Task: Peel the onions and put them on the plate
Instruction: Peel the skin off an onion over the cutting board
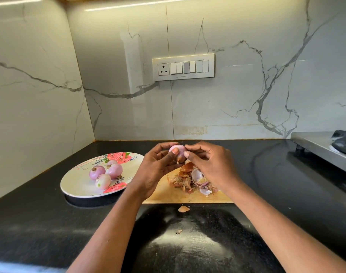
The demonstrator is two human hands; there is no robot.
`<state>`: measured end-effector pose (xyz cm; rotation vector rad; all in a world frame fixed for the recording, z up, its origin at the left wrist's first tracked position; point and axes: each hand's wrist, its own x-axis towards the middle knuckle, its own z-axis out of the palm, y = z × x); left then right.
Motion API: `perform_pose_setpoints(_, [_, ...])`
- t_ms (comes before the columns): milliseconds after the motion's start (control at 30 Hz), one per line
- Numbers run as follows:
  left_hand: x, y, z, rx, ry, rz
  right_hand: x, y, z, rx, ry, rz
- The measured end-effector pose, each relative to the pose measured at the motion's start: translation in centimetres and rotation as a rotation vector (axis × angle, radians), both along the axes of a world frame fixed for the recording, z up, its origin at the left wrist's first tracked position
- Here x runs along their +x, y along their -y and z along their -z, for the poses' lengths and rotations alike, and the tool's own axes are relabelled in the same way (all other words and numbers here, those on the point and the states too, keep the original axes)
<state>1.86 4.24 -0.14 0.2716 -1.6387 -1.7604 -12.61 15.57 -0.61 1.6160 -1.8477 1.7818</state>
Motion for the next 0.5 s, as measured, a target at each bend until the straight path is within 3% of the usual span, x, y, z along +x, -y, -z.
perform_pose_setpoints(500, [-0.04,0.16,0.04,-0.03,0.037,-0.02,0.14,-0.19,-0.03,0.007,0.013,-0.002])
